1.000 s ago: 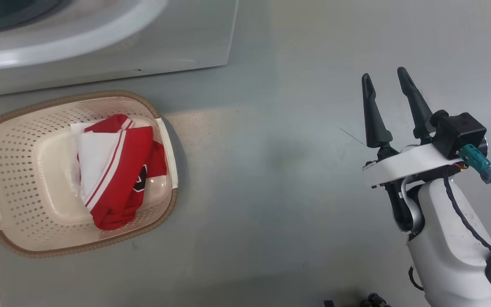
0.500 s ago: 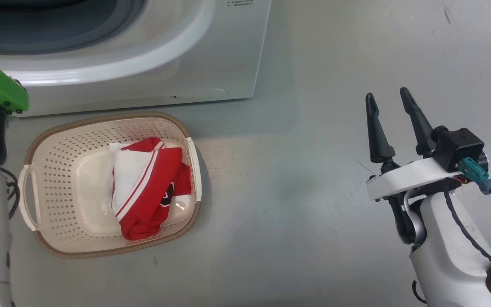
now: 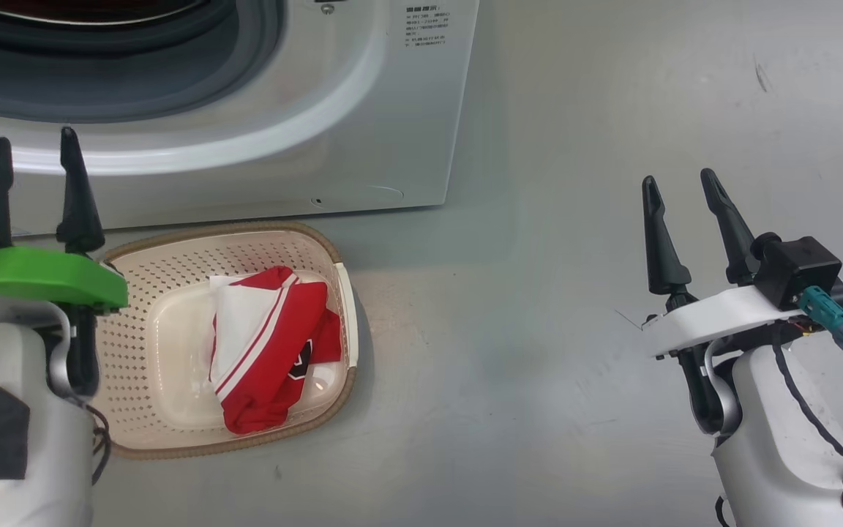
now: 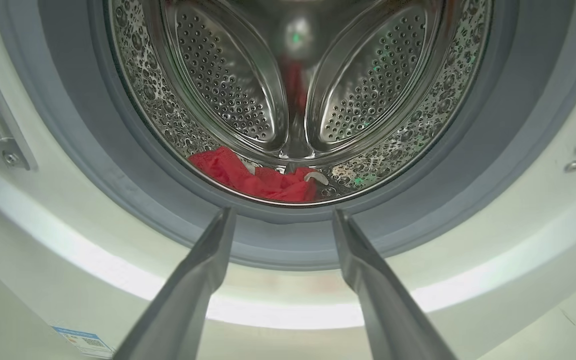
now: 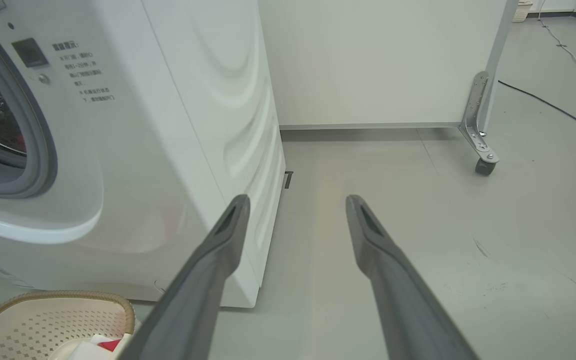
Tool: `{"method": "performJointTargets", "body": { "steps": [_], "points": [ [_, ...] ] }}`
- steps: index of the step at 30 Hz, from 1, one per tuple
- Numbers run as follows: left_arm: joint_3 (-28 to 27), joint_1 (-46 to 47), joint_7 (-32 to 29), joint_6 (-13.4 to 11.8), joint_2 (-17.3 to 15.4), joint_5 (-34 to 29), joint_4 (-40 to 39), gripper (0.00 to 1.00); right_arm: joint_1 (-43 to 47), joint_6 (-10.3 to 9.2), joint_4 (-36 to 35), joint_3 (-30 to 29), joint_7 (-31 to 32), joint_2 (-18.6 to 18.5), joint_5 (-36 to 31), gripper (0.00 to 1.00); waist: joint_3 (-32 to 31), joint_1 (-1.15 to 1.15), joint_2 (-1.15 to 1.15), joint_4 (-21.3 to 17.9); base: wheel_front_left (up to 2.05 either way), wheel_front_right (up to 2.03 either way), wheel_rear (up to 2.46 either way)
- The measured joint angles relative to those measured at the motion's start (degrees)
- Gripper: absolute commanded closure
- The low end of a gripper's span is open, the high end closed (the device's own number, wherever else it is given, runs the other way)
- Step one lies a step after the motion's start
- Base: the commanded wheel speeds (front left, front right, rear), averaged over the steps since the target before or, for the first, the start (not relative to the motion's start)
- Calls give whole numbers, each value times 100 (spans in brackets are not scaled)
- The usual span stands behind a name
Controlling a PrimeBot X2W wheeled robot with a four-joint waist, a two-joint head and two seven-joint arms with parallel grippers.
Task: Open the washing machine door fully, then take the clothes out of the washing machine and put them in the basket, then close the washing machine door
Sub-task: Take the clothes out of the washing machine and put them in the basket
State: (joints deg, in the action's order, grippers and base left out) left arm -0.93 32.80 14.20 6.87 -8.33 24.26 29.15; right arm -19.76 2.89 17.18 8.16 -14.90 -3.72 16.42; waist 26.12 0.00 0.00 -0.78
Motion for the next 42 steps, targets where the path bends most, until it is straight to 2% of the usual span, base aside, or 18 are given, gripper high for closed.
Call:
{"method": "performJointTargets", "body": {
  "steps": [11,19,26,42],
  "points": [
    [63,-939,52,1,179,-172,-208,0,312,56,-2,-104,0,10,-46,0,-511,0,0,41,0,0,0],
    [-293,-1722,49,1,405,-270,-773,0,609,58,-30,-145,0,16,-152,0,-999,0,0,25,0,0,0],
    [-457,-2317,51,1,430,-522,-1133,0,901,109,-32,-156,0,24,-193,0,-1396,0,0,-25,0,0,0],
    [-679,-3444,49,-2,567,-636,-1517,0,1496,115,-78,-201,0,44,-222,0,-2163,0,0,-161,0,0,0]
  ]
}}
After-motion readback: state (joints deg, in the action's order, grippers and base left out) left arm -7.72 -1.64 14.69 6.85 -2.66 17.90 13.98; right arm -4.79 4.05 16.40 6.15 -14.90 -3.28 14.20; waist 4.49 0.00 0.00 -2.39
